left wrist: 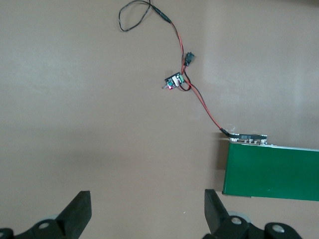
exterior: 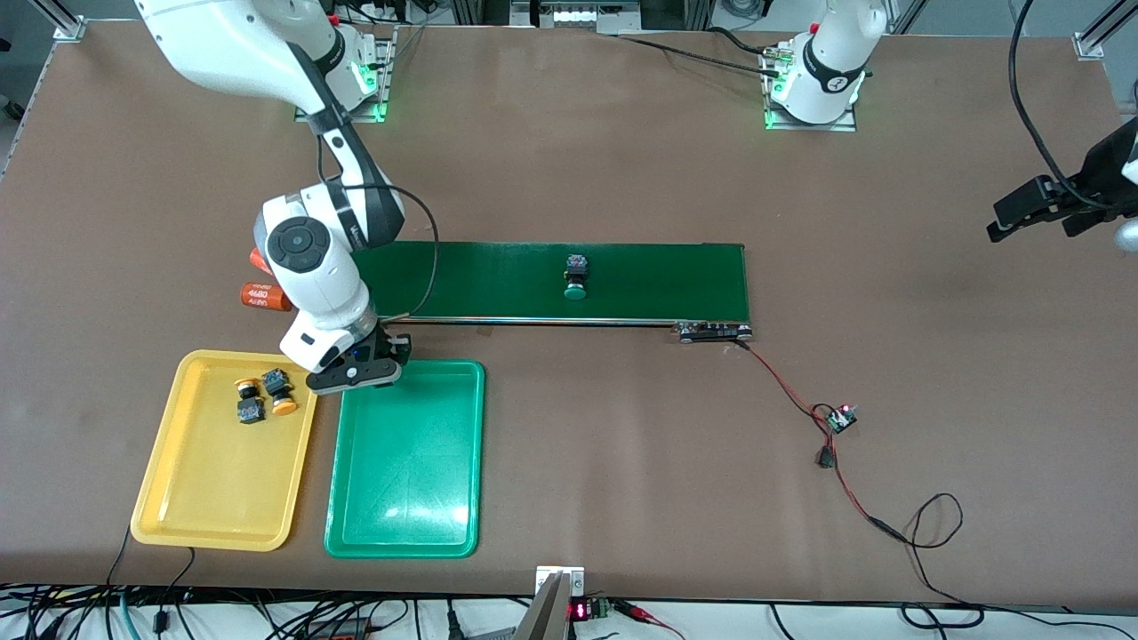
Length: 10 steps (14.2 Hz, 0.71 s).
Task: Sort buttons by color to trays
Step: 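Carry the green-cap button into the green tray and open the right gripper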
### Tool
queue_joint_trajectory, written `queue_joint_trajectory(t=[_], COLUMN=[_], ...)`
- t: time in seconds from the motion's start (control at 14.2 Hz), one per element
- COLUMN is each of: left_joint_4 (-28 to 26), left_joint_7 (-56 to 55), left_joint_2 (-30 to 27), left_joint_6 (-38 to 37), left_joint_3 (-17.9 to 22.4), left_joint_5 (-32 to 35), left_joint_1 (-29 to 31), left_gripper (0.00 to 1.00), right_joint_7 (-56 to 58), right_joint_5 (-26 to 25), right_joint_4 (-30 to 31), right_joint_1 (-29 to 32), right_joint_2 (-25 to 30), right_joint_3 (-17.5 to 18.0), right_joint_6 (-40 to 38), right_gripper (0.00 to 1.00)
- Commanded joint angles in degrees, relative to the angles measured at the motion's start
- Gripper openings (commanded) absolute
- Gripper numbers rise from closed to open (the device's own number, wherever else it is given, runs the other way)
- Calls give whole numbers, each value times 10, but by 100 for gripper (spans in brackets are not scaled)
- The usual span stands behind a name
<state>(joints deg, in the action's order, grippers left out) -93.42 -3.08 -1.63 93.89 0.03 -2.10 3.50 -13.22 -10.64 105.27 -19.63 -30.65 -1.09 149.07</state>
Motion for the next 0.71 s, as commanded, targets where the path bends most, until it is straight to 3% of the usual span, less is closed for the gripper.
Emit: queue_joint_trajectory(t=[0.0, 0.28, 0.49, 0.56, 0.63], left_joint_4=[11, 39, 41, 39, 40], left_joint_7=[-2, 0, 5, 5, 5], left_joint_2=[-28, -37, -6, -6, -5], left_joint_6=[-26, -56, -34, -34, -34], left_joint_3=[1, 0, -4, -11, -22], left_joint_5=[9, 5, 7, 5, 7], left_joint_1=[4, 43, 36, 35, 36], left_gripper=[100, 100, 100, 100, 100], right_joint_7=[7, 21, 27, 28, 27], right_joint_5=[-14, -16, -17, -17, -16], right_joint_4=[-12, -24, -30, -30, -30], right_joint_1=[2, 6, 6, 6, 6], right_joint_2=[-31, -56, -69, -71, -71], right_joint_3=[-1, -2, -10, -10, -10], right_joint_6=[51, 84, 107, 110, 110], right_gripper=[24, 25, 25, 34, 60])
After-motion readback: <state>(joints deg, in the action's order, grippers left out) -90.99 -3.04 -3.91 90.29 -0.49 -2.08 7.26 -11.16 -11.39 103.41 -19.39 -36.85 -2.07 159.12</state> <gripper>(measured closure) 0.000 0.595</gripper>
